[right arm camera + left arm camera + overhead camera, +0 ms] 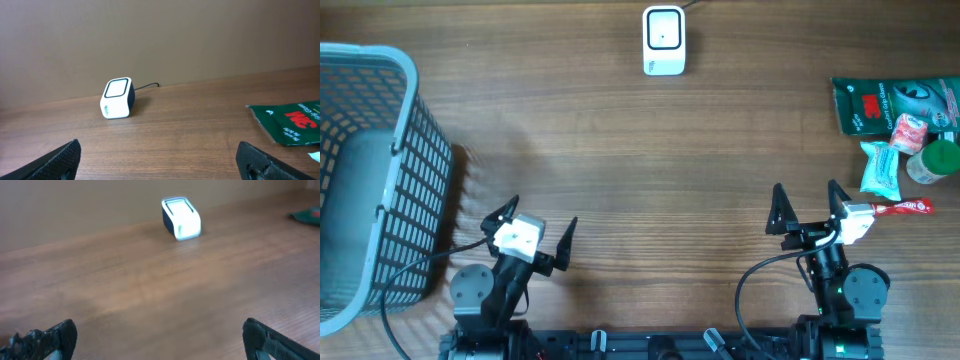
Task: Scan the item barcode
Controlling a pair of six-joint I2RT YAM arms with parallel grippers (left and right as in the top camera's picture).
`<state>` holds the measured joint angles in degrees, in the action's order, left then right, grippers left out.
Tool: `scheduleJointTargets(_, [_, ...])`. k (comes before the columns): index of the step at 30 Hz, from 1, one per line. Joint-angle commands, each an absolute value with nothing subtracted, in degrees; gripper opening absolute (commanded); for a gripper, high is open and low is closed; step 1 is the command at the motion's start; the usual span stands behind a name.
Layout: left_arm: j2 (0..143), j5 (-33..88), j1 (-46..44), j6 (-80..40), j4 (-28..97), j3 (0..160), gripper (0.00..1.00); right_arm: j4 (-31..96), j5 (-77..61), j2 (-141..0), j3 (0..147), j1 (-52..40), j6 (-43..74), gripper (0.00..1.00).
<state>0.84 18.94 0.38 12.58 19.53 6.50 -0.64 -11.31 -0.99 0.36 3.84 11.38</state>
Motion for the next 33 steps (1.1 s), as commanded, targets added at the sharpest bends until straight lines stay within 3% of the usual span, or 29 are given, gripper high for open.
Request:
scheduleJointTargets(1, [0.2, 11.0, -1.1, 3.3, 7.4, 3.0, 1.0, -0.8, -10.2, -0.3, 0.3, 3.8, 10.5, 1.0])
scheduleJointTargets(2, [0.2, 9.4, -1.7, 1.8, 2.2, 1.2, 1.0, -0.8, -10.3, -0.3, 0.3, 3.8, 10.5, 1.0])
scheduleJointTargets(9, [0.5, 7.0, -1.8, -9.8, 4.0, 0.3, 1.0, -0.8, -10.3, -0.3, 0.3, 3.8, 10.5, 1.0])
scheduleJointTargets(33, [2.2, 6.9, -1.8, -10.1, 3.8, 0.3, 1.0, -0.8, -10.3, -0.3, 0.3, 3.8, 10.5, 0.99])
